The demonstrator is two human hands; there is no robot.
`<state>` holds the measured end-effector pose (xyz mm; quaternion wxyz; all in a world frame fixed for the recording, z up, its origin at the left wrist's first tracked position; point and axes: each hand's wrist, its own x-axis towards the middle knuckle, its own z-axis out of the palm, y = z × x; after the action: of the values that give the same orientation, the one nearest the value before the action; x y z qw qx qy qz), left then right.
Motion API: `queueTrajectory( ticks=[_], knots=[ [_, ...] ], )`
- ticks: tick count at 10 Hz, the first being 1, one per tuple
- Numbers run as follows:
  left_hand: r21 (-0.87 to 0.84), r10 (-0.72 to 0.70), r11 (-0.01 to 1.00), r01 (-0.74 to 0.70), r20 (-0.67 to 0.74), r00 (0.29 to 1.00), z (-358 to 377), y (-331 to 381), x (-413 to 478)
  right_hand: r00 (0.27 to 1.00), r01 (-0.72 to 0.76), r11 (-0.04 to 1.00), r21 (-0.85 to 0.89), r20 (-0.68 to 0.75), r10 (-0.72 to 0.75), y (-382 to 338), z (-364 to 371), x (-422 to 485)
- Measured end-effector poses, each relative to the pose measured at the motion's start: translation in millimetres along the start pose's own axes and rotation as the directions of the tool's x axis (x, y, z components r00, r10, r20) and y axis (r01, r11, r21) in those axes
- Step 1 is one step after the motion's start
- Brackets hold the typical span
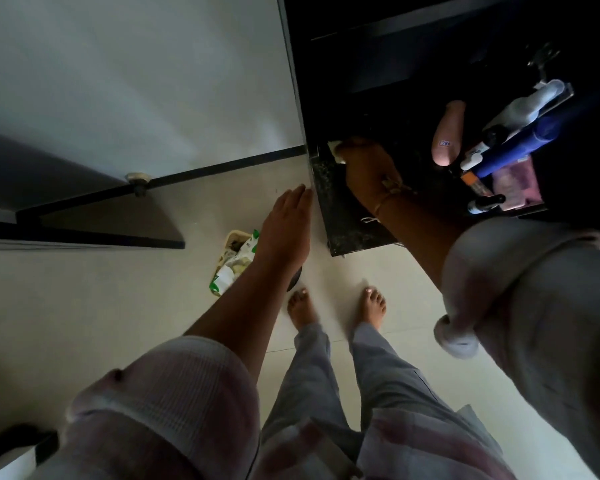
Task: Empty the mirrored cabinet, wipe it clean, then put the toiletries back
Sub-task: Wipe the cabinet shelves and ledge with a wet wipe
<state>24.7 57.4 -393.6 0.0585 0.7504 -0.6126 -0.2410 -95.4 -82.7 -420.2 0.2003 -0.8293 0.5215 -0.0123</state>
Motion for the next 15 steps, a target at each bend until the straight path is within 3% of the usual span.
queueTrajectory(
  ticks=[1,2,3,4,5,6,7,8,9,10,11,13,14,15],
  knots=[
    [0.039,0.020,0.999,-0.020,-0.001,1.000,4,-7,-2,0.998,0.051,0.996,0.067,0.034,-0.054,-18,13,-15],
    [0.046,0.025,0.999,-0.025,0.007,1.000,7,-11,-4,0.975,0.216,0.969,0.117,0.018,-0.219,-20,26,-44],
    [0.030,0.023,0.999,-0.024,0.019,1.000,4,-9,-7,0.949,0.278,0.944,0.179,0.099,-0.299,-10,33,-82],
    [0.014,0.045,0.999,-0.046,0.020,0.999,4,-3,-10,0.892,0.401,0.896,0.191,0.143,-0.429,7,36,-111],
    [0.003,0.058,0.998,-0.058,0.028,0.998,3,3,-11,0.913,0.369,0.913,0.176,0.117,-0.391,17,31,-107],
    [0.013,0.062,0.998,-0.062,0.048,0.997,3,6,-11,0.992,0.116,0.981,0.155,0.039,-0.123,27,22,-77],
    [0.017,0.057,0.998,-0.058,0.058,0.997,4,9,-11,0.994,0.098,0.985,0.141,0.030,-0.103,26,30,-70],
    [-0.007,0.062,0.998,-0.062,0.048,0.997,3,13,-13,0.964,0.258,0.955,0.147,0.028,-0.264,10,41,-102],
    [0.008,0.057,0.998,-0.058,0.078,0.995,5,18,-14,0.871,0.475,0.869,0.137,0.065,-0.487,12,61,-146],
    [0.024,0.069,0.997,-0.071,0.087,0.994,6,24,-16,0.881,0.441,0.886,0.141,0.121,-0.458,25,63,-162],
    [0.048,0.119,0.991,-0.123,0.089,0.989,6,31,-16,0.956,0.293,0.943,0.159,-0.037,-0.291,49,31,-150],
    [0.097,0.115,0.987,-0.131,0.155,0.981,12,36,-17,1.000,-0.023,0.999,0.045,-0.017,0.024,84,27,-112],
    [0.064,0.067,0.995,-0.082,0.210,0.975,11,41,-17,0.977,0.206,0.960,0.190,-0.085,-0.193,45,36,-142],
    [0.067,0.016,0.997,-0.034,0.246,0.969,11,41,-14,0.908,0.400,0.897,0.185,0.054,-0.416,27,45,-171]
  ],
)
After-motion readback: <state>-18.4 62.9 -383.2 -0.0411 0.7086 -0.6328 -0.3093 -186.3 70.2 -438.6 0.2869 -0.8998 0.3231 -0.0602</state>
